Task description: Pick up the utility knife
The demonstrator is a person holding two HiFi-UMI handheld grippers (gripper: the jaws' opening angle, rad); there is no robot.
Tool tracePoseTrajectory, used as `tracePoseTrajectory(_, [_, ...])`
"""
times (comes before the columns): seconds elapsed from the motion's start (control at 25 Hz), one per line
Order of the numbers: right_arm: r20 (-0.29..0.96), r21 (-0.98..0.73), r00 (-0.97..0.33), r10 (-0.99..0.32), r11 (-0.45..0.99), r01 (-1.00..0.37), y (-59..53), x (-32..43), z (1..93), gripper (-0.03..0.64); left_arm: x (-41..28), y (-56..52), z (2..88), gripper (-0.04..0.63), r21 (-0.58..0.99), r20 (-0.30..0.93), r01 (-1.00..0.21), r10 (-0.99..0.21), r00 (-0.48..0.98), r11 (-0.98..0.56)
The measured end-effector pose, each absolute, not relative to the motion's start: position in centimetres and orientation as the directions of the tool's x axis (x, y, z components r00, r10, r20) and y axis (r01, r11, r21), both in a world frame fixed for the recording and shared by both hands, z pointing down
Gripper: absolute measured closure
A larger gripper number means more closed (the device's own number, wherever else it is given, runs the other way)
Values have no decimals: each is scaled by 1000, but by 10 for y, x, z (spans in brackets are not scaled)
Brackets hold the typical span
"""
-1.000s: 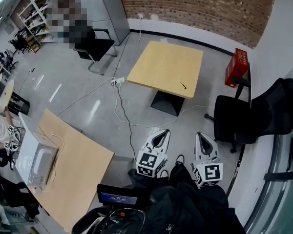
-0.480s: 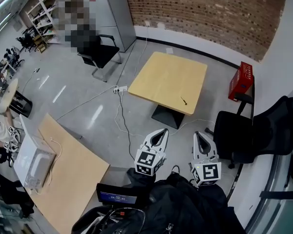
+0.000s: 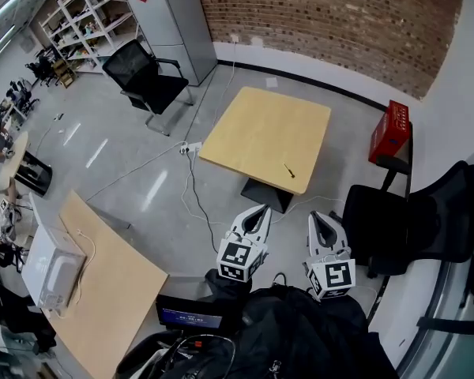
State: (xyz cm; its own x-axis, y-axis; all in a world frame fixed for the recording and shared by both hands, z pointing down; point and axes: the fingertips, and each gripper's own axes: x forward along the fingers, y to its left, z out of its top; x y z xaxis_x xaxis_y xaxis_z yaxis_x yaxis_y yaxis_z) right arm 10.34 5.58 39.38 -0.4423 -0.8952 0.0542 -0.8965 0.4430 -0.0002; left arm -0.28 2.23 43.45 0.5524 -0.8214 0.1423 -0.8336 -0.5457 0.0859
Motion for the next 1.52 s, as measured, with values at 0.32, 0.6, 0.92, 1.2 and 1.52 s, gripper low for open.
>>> tracePoseTrajectory(0.32, [87,-28,-463,-882,462,-886,35,117,406,614,10,5,443,595,88,180,-846,-827,533,-526])
tracePoseTrajectory(0.6, [107,-44,-474,-874,472,-881,15,108,415,614,3,-11,450,595,83,200,-851,-828,524,-519])
tracePoseTrajectory(0.92, [108,-26,-440,-891,440,-897,-27,104,413,613,1,-57,446,595,84,182,-827,-807,561,-556])
tracePoseTrajectory(1.2, [121,-15,-427,-896,428,-904,-81,79,414,614,-18,-112,449,595,93,196,-811,-788,583,-577])
tracePoseTrajectory(1.52, [151,-10,-420,-895,423,-906,-133,46,425,614,-45,-163,461,595,116,213,-794,-765,607,-597])
